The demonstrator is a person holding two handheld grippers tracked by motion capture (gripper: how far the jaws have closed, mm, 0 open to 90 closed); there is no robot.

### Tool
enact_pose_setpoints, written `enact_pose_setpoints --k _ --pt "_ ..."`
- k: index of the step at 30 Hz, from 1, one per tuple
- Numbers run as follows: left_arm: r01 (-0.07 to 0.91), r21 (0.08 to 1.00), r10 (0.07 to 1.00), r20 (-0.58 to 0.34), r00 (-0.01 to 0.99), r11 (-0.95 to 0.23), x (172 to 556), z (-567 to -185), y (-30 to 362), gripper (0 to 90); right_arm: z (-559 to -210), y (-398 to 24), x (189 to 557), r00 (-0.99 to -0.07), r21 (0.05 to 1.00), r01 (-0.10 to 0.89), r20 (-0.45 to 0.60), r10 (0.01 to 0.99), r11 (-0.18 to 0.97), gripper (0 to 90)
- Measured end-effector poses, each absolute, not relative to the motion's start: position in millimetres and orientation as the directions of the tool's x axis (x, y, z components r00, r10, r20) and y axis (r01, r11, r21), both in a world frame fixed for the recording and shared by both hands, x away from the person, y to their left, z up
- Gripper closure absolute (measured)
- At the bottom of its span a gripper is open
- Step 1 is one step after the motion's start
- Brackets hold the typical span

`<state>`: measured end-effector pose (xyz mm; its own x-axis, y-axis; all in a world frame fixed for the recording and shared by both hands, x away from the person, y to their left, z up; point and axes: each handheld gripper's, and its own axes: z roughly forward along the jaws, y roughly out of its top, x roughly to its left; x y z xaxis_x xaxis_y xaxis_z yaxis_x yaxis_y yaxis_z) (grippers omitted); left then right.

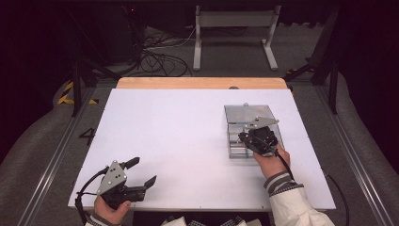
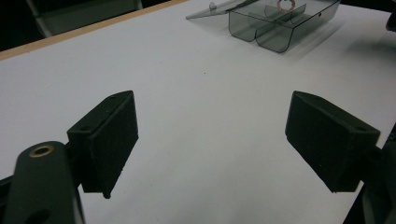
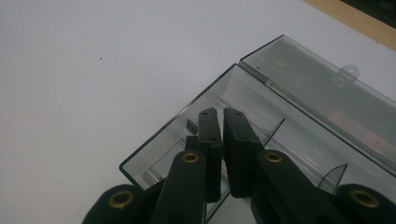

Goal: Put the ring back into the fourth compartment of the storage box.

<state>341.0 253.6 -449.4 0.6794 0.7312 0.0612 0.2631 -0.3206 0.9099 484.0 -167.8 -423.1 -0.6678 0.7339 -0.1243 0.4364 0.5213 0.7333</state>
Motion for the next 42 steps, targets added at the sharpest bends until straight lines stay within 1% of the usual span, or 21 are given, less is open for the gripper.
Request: enact_pose_setpoints --k 16,42 --pt "0.262 0.910 0.729 0.062 0.681 -0.322 341 -449 254 17.8 -436 -162 494 -0.683 0.685 0.465 -0.125 0.720 0.560 86.6" --pt "0.266 0.909 0.731 0.058 0.680 -0.320 341 -450 253 17.8 -450 -159 499 -0.699 0.631 0.499 -0.112 0.706 0.594 86.6"
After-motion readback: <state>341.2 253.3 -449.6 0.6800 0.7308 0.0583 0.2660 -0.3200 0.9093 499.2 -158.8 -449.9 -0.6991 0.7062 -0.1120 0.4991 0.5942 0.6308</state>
